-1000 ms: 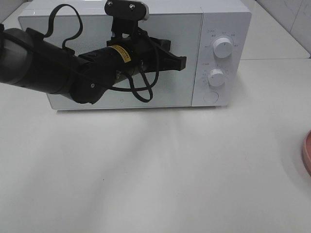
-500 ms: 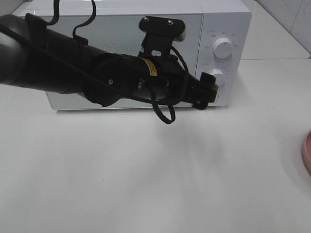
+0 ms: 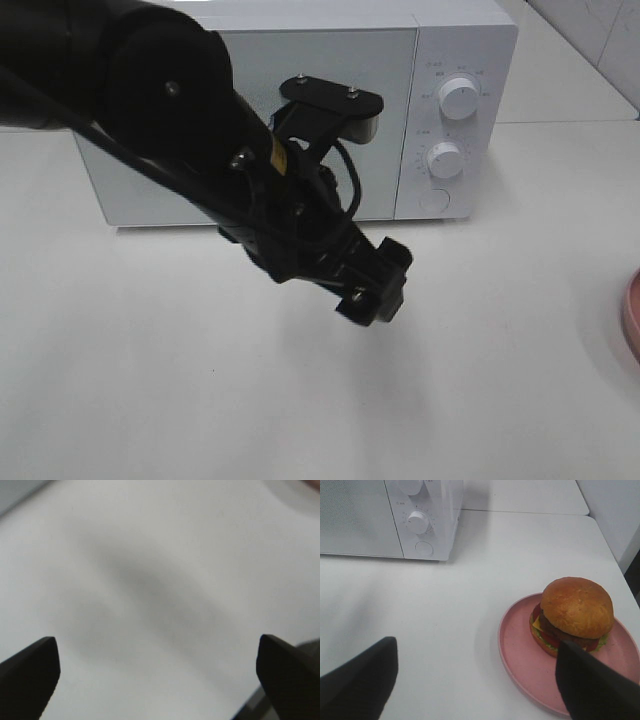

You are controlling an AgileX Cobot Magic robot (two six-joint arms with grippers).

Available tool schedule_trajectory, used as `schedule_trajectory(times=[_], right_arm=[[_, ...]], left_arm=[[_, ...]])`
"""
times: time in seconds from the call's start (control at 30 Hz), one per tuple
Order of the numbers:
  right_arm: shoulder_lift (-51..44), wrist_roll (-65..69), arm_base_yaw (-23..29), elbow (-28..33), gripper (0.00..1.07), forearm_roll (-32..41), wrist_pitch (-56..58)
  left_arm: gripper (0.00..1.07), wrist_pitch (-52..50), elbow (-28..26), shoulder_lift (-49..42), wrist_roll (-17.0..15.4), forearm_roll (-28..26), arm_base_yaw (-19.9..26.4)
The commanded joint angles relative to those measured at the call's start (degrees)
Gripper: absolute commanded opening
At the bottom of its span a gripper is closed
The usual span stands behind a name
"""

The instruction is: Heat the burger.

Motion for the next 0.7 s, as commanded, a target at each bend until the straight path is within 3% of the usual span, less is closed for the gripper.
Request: schedule_trajectory(times=[0.03, 0.3, 0.37, 0.47, 0.53, 0.57, 0.63, 0.67, 0.7], right_arm=[[-1.7, -0.1, -0.1, 0.2, 0.76, 0.1, -0.5], [-1.7, -0.1, -0.1, 0.2, 0.76, 0.1, -0.5], [-1.7, -0.1, -0.1, 0.2, 0.76, 0.1, -0.5], [-1.7, -0.1, -0.1, 0.2, 0.76, 0.1, -0.5], [-1.7, -0.1, -0.1, 0.2, 0.76, 0.1, -0.5], [-1.7, -0.1, -0.1, 0.2, 0.76, 0.1, -0.5], [-1.7, -0.1, -0.1, 0.2, 0.76, 0.1, -0.5], [-1.7, -0.1, -0.1, 0.2, 0.76, 0.1, -0.5], [-1.7, -0.1, -0.1, 0.2, 0.76, 0.1, -0.5]], left_arm=[[1.0, 12.2, -0.3, -3.6, -0.1, 0.7, 0.0], [1.0, 21.5, -0.3, -7.4, -0.6, -0.6, 4.2], [1.0, 26.1, -0.3, -9.9, 1.3, -0.4, 9.5], [1.0, 27.0, -0.2, -10.7, 1.7, -0.3, 10.8], [1.0, 29.8, 0.6, -13.7, 2.6, -0.2, 16.2], [1.0, 29.8, 0.6, -13.7, 2.6, -0.2, 16.2], [1.0, 30.5, 3.0, -17.8, 3.2, -0.1, 21.9], [1.0, 30.5, 3.0, -17.8, 3.2, -0.1, 21.9], [1.0, 30.8, 5.0, -21.0, 4.0, -0.4, 25.9]])
